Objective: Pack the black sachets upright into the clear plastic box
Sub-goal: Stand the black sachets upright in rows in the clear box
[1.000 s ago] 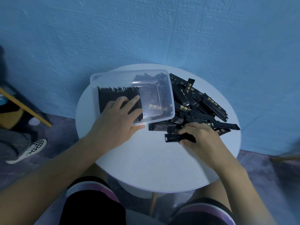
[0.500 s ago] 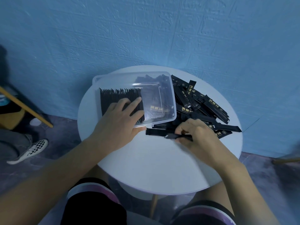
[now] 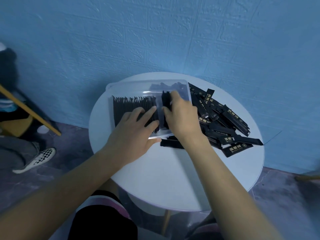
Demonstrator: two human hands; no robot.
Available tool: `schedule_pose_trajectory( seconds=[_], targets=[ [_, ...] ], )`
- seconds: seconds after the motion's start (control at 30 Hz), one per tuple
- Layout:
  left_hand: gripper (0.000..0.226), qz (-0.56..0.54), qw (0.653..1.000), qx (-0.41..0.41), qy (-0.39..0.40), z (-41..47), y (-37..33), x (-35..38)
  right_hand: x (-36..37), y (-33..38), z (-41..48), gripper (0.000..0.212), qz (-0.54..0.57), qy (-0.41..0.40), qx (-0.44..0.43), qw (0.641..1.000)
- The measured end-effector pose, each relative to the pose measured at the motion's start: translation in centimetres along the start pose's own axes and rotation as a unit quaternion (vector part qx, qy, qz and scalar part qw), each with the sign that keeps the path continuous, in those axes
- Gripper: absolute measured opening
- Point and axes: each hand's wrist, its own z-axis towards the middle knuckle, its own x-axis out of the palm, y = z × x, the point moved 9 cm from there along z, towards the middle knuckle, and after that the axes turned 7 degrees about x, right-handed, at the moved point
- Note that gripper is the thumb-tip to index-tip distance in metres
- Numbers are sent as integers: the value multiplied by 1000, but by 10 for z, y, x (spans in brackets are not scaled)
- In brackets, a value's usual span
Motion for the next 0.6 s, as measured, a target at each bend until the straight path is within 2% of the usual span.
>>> schedule_pose_trajectory(
  seconds=[0.13,0.3,0.6],
  targets=[
    [53,6,1000,-4,3,2,1,0,21,-8,1,27,-8,50,32,998],
    [50,6,1000,0,-2,1,0,-1,24,-12,1,20,-20,71,38,997],
    [59,1,1000,-1,-9,-2,0,-7,33,-13,-1,10,85,117,78,986]
  ],
)
